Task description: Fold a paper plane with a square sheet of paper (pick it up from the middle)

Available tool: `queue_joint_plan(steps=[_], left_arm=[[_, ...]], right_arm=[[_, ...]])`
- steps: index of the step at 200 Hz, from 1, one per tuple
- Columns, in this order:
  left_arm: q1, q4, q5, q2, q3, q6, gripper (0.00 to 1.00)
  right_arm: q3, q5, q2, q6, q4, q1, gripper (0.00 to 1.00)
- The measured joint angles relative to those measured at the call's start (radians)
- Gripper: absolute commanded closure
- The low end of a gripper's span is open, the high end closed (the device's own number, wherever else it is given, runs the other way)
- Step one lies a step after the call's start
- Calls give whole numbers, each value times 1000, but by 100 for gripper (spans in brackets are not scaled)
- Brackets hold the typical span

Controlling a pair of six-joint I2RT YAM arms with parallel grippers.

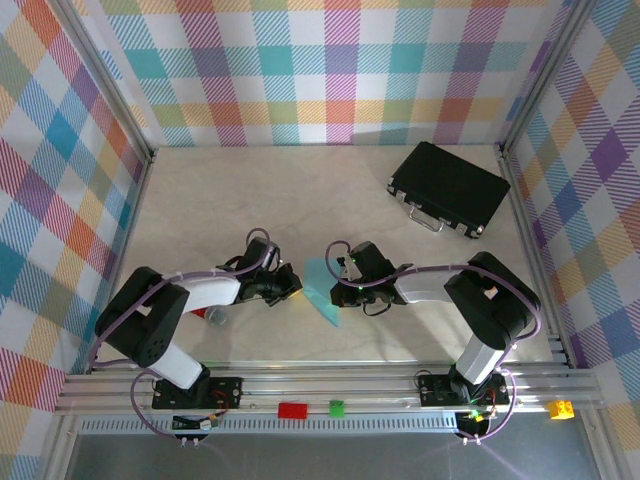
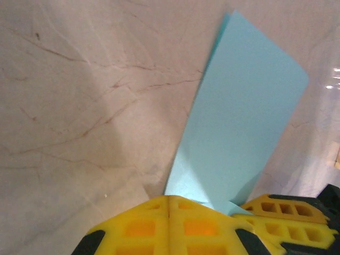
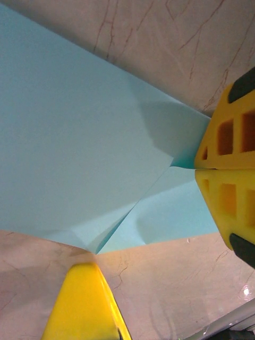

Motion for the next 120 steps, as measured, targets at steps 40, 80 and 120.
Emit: queue_joint_plan(steps=[40,80,120], left_arm=[[-16,14,31,-64,15,27,97],[-70,99,111,22,24,26,99],[-84,119,120,103,23,24,100]], right_arm=[[0,0,0,0,0,0,100],[0,0,0,0,0,0,100],[3,0,0,-1,-4,0,100]])
